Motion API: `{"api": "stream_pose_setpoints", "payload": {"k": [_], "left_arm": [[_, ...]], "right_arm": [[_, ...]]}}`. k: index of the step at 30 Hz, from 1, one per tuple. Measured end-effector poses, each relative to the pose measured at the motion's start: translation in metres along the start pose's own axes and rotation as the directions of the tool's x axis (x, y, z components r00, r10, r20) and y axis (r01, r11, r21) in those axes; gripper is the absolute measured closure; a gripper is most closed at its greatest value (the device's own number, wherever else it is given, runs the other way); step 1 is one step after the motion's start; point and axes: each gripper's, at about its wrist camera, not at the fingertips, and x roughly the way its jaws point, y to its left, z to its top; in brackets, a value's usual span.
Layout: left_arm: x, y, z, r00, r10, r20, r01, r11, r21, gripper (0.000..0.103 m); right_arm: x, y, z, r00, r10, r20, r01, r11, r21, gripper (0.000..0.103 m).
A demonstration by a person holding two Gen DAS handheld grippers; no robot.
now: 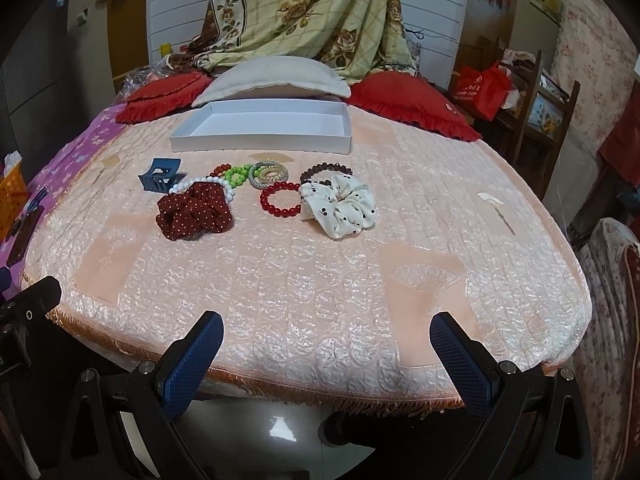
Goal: Organize jewelry
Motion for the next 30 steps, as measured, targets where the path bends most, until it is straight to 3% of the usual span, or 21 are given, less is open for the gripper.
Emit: {"api": "stream_pose_setpoints", "payload": {"k": [7, 30], "left_arm": [[0.001, -0.006, 0.001, 1.000, -0.002, 0.004, 0.002, 1.000, 0.015, 0.004], [0.006, -0.011, 0.000, 1.000, -0.005, -0.017, 0.006, 0.999, 0.047, 0.004]], "right_arm": [[-0.005, -0.006, -0.004, 0.998, -0.011, 0.065, 0.010, 1.000, 0.028, 0.001], [0.009, -0.011, -0.001, 0.999, 0.038, 0.027, -0.040, 0.998, 0.052, 0.001]]}}
